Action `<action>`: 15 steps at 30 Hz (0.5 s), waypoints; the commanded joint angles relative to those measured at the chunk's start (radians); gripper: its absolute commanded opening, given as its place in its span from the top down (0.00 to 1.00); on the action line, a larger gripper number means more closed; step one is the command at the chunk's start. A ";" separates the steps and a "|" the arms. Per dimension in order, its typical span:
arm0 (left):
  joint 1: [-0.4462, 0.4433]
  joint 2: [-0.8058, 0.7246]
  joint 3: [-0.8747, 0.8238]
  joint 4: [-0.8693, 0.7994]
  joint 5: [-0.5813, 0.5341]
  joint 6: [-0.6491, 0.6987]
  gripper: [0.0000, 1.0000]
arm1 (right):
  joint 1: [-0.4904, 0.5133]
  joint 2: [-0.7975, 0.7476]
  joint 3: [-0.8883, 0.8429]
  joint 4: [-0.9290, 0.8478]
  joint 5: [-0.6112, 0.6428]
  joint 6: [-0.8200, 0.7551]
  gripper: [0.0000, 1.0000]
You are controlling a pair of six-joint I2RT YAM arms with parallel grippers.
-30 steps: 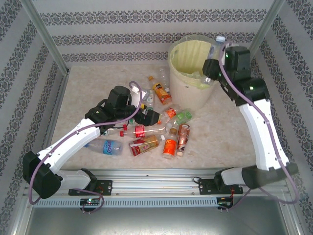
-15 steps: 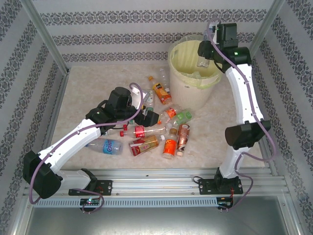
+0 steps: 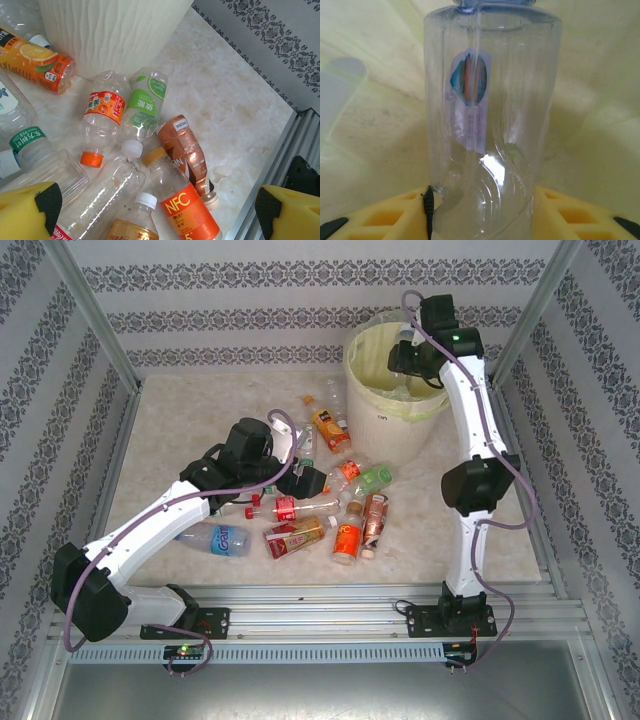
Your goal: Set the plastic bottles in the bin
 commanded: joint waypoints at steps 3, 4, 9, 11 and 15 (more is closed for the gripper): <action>0.012 0.008 0.005 0.021 -0.001 0.021 0.00 | -0.003 0.052 0.042 -0.084 -0.034 0.002 0.48; 0.012 0.009 0.006 0.021 0.000 0.021 0.00 | -0.004 0.061 0.043 -0.092 -0.033 0.002 0.48; 0.012 0.010 0.007 0.020 0.002 0.019 0.00 | 0.003 0.074 0.043 -0.110 -0.025 0.000 0.42; 0.012 0.009 0.007 0.020 0.002 0.018 0.00 | 0.007 0.066 0.045 -0.108 -0.025 0.005 0.34; 0.013 0.009 0.009 0.018 0.002 0.017 0.00 | 0.011 0.043 0.061 -0.100 -0.029 0.012 0.24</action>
